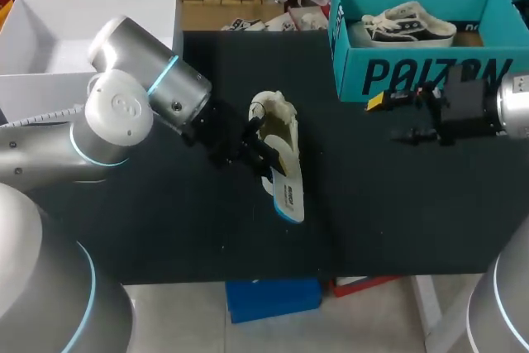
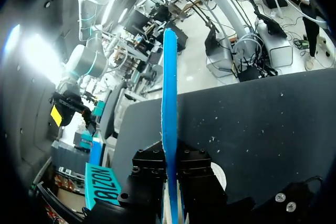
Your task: Take the shoe out of the shoebox, open the shoe tongue, remove and reinsert the insole, then place the shoe into the shoebox
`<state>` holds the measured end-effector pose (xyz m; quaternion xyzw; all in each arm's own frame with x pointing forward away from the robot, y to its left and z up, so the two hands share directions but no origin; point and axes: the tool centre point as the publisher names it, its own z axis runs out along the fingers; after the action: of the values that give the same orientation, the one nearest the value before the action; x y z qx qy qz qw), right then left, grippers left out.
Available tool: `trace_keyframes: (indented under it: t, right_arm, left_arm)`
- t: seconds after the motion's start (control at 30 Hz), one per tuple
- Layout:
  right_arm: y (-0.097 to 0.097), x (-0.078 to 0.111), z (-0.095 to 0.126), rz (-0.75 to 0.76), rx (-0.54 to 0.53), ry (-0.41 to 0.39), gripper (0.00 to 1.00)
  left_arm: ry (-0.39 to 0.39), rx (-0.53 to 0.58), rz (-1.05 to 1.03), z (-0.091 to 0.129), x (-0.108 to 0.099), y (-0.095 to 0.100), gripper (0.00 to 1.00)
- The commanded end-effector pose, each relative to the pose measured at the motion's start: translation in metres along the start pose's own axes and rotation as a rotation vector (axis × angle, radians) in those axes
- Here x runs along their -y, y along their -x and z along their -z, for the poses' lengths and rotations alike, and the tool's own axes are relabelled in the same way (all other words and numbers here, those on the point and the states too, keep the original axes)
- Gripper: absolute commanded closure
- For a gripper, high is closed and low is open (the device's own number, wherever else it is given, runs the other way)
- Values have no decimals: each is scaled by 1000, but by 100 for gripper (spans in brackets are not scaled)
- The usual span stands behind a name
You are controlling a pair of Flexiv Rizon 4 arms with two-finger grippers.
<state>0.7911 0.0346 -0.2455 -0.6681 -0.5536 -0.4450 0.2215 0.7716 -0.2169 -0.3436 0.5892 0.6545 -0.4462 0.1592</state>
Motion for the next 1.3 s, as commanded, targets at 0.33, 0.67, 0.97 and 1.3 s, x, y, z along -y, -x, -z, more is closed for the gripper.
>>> trace_keyframes:
  t: [0.33,0.67,0.97,1.3]
  right_arm:
    - [0,0,0,0,2,-1,0]
    - [0,0,0,0,2,-1,0]
    - [0,0,0,0,2,-1,0]
    - [0,0,0,0,2,-1,0]
  left_arm:
    - [-5,-86,7,3,-33,1,100]
    - [24,-141,-14,8,-50,4,100]
    - [43,-150,1,8,-68,-1,100]
    - [87,-177,3,14,-86,-1,100]
